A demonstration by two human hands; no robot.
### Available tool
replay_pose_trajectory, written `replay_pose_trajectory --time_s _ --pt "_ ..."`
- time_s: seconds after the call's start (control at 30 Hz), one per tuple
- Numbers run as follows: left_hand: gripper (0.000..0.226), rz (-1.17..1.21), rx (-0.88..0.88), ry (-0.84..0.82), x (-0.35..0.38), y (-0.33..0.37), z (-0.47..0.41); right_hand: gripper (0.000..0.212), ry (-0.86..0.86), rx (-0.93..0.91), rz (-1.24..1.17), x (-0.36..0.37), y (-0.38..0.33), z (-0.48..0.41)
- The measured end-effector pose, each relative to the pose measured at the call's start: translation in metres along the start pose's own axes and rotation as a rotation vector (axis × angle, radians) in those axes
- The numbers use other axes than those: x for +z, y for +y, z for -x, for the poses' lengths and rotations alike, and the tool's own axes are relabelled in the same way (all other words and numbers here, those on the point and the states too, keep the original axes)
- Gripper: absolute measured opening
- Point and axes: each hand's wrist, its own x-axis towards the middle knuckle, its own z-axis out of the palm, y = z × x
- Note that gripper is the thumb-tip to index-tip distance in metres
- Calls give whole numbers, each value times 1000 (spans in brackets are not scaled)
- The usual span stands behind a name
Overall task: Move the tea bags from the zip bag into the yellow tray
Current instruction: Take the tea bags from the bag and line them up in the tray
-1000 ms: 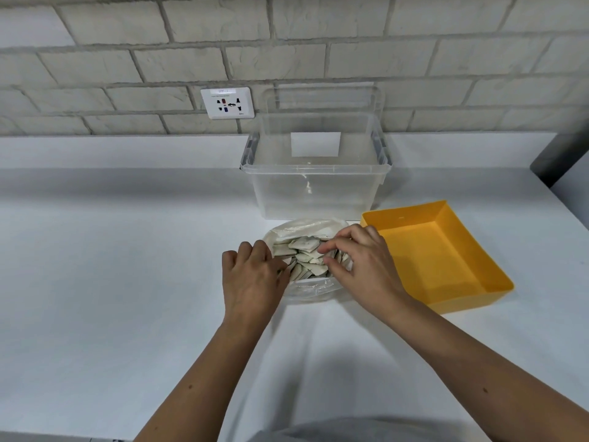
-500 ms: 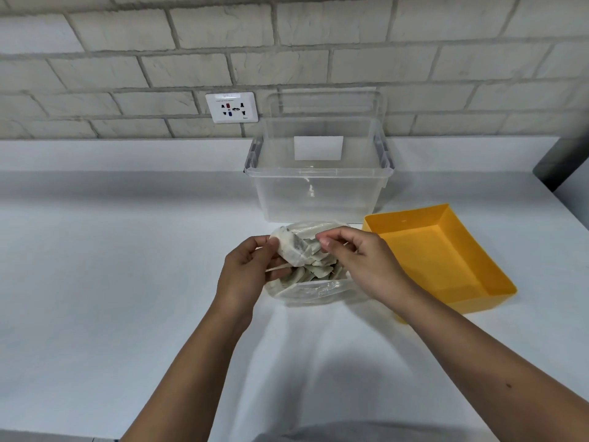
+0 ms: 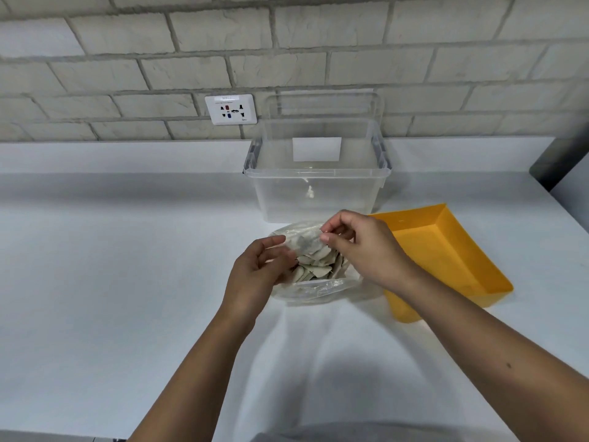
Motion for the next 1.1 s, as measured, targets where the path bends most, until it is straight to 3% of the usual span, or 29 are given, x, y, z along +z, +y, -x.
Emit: replay_pose_trajectory --time_s 0.1,0.23,0.37,0.47,0.57,0.87,1.1 --pt "31 -279 125 -12 -3 4 0 4 -115 -194 379 -12 -7 -9" --pt "38 -388 173 -62 -2 6 -2 6 -245 -244 480 -16 -16 -19" --pt "33 -434 184 -108 1 8 -4 6 -244 -271 469 -9 -21 -22" --pt "7 -416 197 -66 2 6 -6 5 -207 -246 348 -4 -22 -21" --pt "10 -376 200 52 -5 0 -10 6 -160 -197 270 0 -11 -18" --pt "6 -256 102 130 -12 -11 -16 21 -416 -149 734 17 19 -9" --pt "12 -215 65 131 -16 -12 -19 12 -359 -190 766 14 20 -14"
